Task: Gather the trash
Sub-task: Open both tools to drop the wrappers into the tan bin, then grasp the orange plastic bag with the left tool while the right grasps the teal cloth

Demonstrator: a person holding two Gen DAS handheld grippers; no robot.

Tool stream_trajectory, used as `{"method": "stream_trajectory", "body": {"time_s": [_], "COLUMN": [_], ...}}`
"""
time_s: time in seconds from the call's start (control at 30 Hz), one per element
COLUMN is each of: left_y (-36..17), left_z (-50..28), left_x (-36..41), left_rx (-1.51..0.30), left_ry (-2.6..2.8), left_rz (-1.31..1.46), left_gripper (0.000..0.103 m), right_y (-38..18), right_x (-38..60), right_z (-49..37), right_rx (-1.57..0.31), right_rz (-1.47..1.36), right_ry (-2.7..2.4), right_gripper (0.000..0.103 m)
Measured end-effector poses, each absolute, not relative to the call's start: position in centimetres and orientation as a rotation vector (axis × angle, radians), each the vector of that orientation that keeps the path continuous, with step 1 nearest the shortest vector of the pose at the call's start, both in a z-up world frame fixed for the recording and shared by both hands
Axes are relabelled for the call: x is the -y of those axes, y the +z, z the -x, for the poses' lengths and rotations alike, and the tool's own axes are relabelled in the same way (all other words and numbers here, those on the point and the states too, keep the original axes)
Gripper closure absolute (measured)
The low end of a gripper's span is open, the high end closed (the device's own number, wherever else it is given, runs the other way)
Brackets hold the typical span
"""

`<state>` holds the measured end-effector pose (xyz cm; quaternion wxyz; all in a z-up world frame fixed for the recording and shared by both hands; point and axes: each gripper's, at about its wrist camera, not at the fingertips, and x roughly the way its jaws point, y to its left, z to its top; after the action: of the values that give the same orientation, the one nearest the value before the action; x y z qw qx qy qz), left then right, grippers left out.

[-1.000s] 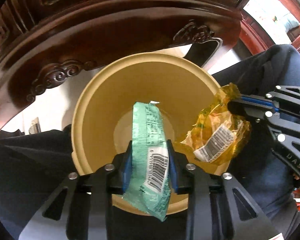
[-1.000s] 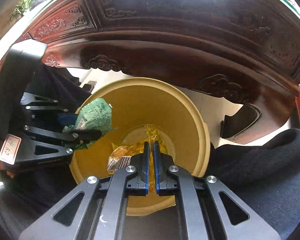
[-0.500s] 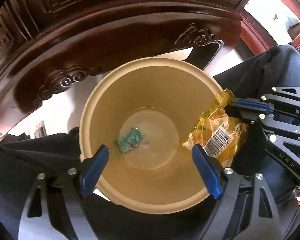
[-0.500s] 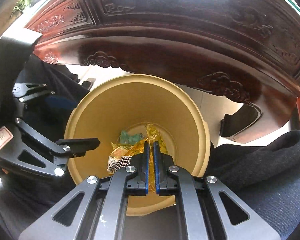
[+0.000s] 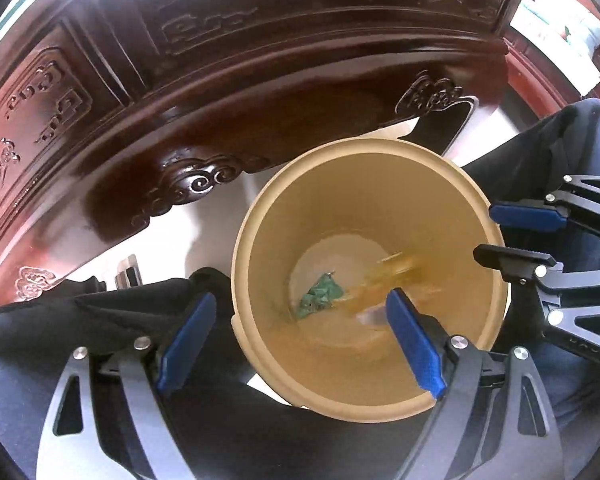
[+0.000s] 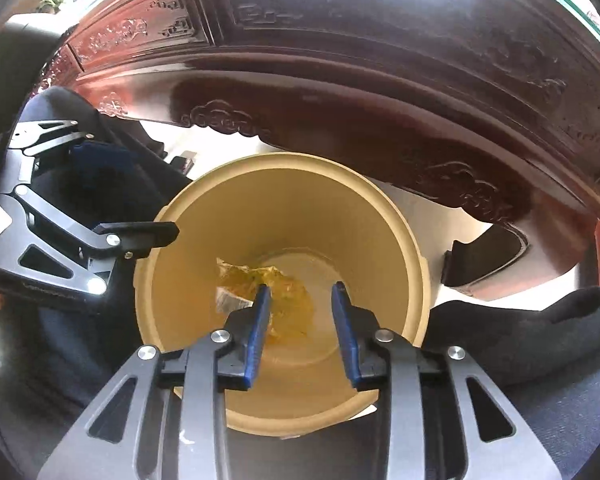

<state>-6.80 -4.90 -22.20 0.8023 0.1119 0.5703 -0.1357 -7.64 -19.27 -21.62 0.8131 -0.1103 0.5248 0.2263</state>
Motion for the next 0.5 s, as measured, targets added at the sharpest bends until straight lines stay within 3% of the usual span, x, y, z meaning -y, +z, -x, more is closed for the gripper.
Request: {"method": "stream_trajectory", "body": {"time_s": [0.5], "left_y": [-20.3], "left_z": [6.6], "left_x": [4.4], "left_rx": [-1.162], "left_ry": [-0.275], "left_rz": [-0.185], "left_gripper": [0.017], "right_y": [-18.6], "right_x": [20.2], "right_z": [8.0], "right_rx": [-1.029], "right_rz": [0.19], "right_ry": [0.488], "right_gripper": [0.071]}}
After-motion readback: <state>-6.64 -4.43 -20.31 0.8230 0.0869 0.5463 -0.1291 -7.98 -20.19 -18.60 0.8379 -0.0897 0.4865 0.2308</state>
